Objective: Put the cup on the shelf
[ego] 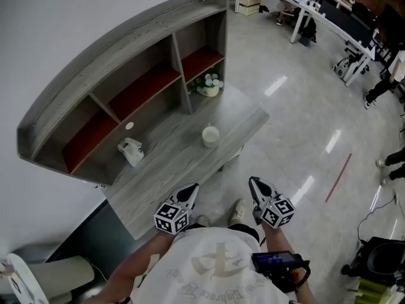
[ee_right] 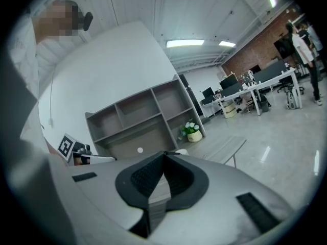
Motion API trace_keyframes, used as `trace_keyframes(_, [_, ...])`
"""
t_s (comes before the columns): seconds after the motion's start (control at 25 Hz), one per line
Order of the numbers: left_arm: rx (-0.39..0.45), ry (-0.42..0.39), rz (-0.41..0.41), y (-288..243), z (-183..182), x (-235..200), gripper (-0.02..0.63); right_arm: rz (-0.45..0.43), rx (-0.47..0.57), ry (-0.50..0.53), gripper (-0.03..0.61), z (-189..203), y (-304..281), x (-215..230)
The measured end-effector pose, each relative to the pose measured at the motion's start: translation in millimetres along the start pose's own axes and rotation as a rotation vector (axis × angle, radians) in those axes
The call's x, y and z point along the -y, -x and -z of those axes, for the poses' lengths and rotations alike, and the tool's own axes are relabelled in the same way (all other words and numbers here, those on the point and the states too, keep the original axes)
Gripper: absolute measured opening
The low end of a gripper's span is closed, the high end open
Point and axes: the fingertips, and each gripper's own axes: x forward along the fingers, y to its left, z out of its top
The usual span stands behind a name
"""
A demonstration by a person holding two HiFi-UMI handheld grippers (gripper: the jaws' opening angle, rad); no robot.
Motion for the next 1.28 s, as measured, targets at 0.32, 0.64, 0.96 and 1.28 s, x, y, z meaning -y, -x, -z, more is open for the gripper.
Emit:
trace_keyframes(0.32, [0.010,-0.005,-0.044,-69,-29,20,0.000,-0.032,0.009,0.004,0.003,-39,-3,78])
trace_keyframes(0.64, [0.027,-0.002,-0.141,-127,-56,43,0.002,-0.112,0.005,0.001,0.003,-76,-3,143])
trace_keyframes(0.96, [0.038,0.017,-0.277,-141,-65,45,0.002,-0.180,-0.017,-0.006,0.003,-86,-8,180])
trace_keyframes(1.28, [0.041,0.052,-0.316,-147,-60,31,0.002,-0.203,-0.018,-0.008,0.003,-93,-25,192])
